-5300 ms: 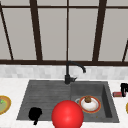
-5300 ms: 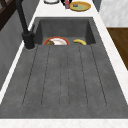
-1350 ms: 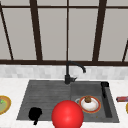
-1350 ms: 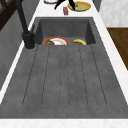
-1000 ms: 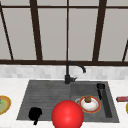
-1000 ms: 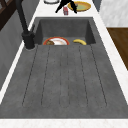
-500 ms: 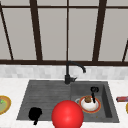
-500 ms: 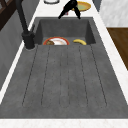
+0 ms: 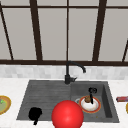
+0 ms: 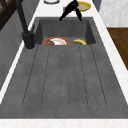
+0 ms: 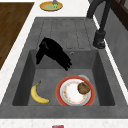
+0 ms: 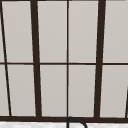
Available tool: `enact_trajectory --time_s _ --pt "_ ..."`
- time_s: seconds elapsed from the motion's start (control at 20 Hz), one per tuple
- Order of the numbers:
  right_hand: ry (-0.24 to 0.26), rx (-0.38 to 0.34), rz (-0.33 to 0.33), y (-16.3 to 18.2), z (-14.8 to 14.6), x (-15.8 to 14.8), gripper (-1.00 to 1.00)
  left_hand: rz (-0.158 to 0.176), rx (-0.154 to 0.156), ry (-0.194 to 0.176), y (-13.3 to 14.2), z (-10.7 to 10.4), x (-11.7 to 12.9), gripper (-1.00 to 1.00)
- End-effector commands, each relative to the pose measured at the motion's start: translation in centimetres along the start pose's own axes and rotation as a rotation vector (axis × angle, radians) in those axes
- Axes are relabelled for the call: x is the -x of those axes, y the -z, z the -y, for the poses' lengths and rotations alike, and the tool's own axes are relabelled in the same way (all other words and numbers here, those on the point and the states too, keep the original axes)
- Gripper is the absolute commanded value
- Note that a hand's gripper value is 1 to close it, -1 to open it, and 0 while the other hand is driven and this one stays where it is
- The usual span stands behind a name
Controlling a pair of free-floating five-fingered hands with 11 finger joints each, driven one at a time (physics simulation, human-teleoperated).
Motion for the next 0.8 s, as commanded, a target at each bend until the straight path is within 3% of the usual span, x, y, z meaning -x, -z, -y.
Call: enact_trajectory --time_s 0.0,0.75 --pt "0.003 0.0 -0.004 -0.9 -0.7 0.2 -1.0 0.0 0.0 0.0 0.0 0.0 0.0 0.0" --pt "0.037 0.012 0.028 -10.6 -7.7 1.1 -1.0 0.0 0.0 0.0 0.0 0.0 0.0 0.0"
